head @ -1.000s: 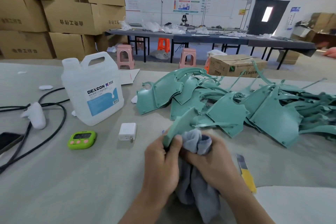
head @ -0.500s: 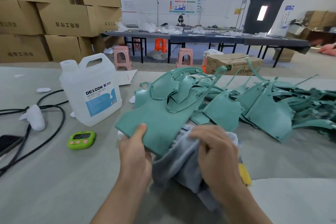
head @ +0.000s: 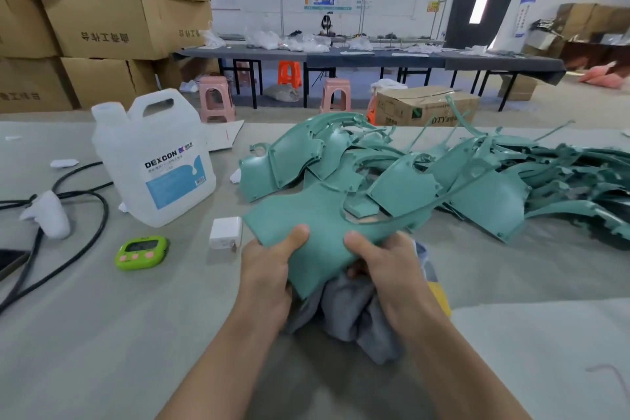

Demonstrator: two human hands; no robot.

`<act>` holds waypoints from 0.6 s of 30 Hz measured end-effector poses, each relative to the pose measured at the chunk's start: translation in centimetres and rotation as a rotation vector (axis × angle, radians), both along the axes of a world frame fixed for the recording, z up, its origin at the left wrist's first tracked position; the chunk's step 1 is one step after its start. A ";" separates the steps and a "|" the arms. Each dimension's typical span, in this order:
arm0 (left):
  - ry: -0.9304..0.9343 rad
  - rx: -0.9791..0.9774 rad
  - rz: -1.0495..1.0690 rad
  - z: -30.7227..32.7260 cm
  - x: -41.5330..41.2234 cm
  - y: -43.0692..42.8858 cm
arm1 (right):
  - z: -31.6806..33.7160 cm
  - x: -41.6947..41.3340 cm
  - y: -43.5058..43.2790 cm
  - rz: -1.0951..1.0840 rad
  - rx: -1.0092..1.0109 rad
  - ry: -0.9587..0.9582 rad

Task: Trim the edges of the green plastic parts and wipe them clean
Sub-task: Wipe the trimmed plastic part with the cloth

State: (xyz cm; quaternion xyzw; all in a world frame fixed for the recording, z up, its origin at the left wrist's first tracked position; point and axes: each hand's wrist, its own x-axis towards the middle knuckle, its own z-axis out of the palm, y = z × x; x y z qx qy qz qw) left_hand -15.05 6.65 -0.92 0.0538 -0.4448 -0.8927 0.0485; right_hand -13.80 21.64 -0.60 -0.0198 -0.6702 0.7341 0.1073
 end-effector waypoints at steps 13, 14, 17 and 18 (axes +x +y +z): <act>0.003 -0.128 -0.286 3.3 7.9 6.5 | 3.0 8.7 6.1 -0.096 -0.199 -0.072; 0.007 -0.177 -0.298 3.4 8.8 7.1 | 2.7 10.1 6.6 -0.109 -0.235 -0.084; 0.000 -0.308 -0.430 3.7 11.4 9.7 | 1.8 14.9 8.7 -0.207 -0.379 -0.103; 0.003 -0.344 -0.482 3.9 12.2 10.8 | 1.5 16.7 9.6 -0.249 -0.424 -0.100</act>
